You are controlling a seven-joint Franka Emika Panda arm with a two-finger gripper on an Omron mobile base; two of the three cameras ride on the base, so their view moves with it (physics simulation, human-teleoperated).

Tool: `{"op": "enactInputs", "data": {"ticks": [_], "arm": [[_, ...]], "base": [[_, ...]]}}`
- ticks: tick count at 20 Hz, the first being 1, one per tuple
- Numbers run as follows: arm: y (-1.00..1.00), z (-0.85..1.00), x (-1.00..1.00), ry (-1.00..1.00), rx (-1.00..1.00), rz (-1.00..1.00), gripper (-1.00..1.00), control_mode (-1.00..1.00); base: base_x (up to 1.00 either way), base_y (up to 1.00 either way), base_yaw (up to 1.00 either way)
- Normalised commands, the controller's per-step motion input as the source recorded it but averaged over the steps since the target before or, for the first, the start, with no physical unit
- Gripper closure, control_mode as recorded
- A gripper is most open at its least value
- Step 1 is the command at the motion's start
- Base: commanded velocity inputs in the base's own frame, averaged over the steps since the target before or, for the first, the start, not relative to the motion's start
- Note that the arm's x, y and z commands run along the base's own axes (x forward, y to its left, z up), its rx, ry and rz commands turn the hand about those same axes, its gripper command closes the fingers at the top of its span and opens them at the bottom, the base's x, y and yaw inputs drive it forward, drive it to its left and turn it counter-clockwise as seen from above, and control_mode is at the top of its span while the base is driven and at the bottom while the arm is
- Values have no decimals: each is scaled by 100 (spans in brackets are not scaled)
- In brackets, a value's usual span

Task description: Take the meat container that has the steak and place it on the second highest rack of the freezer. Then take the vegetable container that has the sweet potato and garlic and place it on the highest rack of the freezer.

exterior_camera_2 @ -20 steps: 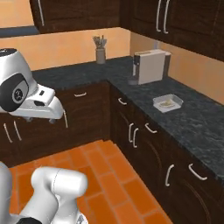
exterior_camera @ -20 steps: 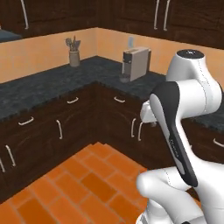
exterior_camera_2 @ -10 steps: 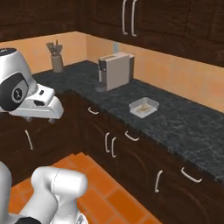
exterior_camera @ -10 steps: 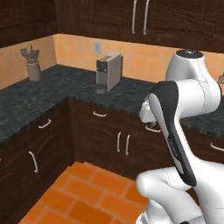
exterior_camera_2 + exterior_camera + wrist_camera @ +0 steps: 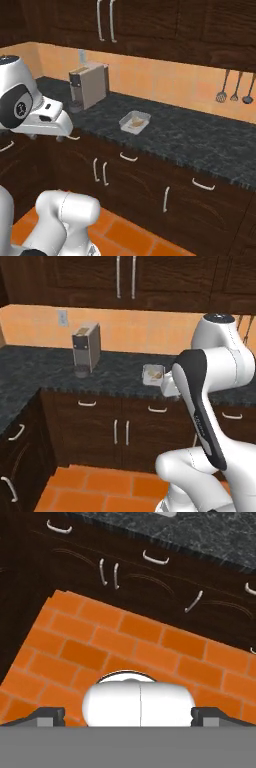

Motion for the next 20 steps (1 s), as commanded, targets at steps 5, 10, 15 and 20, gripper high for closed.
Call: {"op": "enactInputs", "data": {"ticks": [5,10,15,20], "arm": [[0,0,0,0,0,0,-100,100],[0,0,0,0,0,0,-100,100],[0,0,0,0,0,0,-100,100],[0,0,0,0,0,0,-100,100]], "base": [[72,54,-54],[49,30,-56],[48,38,-55],[50,55,-43]]}}
